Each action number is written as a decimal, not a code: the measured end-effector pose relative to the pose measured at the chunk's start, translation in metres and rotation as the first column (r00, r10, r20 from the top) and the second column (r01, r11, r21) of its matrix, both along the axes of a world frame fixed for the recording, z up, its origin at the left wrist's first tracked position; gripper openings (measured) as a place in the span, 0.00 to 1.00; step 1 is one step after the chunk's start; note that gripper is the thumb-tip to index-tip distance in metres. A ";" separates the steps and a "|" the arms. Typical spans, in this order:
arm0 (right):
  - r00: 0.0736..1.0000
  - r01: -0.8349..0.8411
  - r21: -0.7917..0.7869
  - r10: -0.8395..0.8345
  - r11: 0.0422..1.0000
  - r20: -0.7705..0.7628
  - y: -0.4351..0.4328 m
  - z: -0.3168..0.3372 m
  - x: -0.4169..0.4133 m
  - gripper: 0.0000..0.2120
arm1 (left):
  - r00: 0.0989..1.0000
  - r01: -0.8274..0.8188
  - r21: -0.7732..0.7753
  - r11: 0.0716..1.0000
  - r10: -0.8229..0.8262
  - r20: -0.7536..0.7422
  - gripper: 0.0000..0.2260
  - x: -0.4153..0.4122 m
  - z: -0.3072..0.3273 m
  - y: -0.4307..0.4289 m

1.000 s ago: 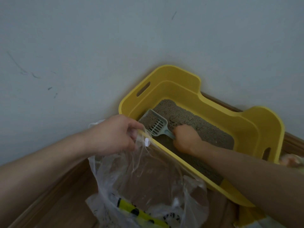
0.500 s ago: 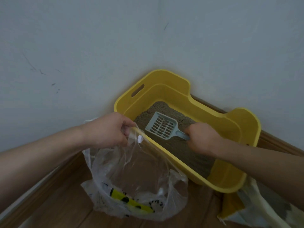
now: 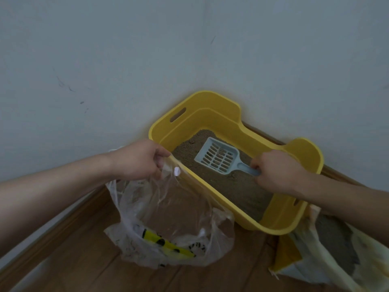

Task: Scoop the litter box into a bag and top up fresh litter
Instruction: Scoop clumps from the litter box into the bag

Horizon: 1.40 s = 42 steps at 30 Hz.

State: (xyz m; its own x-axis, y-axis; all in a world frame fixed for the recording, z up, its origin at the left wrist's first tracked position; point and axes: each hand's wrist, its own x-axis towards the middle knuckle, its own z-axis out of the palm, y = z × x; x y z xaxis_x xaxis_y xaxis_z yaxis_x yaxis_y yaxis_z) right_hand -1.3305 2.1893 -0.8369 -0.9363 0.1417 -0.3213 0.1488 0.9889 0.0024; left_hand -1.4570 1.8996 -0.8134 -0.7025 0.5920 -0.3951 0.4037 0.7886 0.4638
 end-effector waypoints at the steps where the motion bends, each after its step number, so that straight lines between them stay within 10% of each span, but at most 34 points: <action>1: 1.000 -0.019 0.000 0.020 1.000 -0.007 0.000 0.005 0.004 0.07 | 1.000 -0.009 -0.004 1.000 0.009 0.000 0.24 0.001 0.000 -0.001; 23: 0.927 -0.332 -0.235 0.363 0.913 0.099 -0.056 0.022 0.032 0.11 | 0.992 -0.129 0.136 0.982 0.129 0.009 0.27 0.021 -0.001 -0.019; 42: 0.959 -0.275 -0.337 0.282 0.900 -0.031 -0.055 0.008 0.026 0.12 | 0.986 -0.167 0.190 0.967 0.164 0.034 0.25 0.023 -0.007 -0.027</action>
